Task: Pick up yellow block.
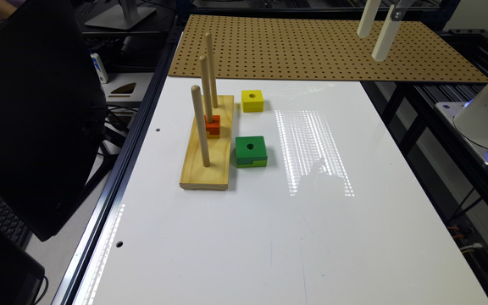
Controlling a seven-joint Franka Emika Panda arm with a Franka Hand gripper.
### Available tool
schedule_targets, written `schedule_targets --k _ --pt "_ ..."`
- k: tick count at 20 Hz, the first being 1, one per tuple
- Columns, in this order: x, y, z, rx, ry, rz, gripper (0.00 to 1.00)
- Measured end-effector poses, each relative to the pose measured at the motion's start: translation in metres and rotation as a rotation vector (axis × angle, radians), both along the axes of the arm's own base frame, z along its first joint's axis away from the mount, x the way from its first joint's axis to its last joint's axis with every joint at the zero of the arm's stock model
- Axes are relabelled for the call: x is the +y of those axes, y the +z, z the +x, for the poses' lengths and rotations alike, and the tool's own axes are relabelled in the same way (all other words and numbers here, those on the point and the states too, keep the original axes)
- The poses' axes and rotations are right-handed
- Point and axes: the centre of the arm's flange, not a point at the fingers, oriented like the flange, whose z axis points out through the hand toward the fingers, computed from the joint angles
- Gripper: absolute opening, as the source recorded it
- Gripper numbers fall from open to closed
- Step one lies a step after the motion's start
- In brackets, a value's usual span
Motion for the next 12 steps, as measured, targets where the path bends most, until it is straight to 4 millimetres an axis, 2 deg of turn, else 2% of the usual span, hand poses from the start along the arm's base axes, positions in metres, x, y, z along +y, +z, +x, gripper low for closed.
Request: schedule_targets --k 12 --pt "-0.0016 -0.0008 0.0041 -0.019 -0.001 -0.002 1.00"
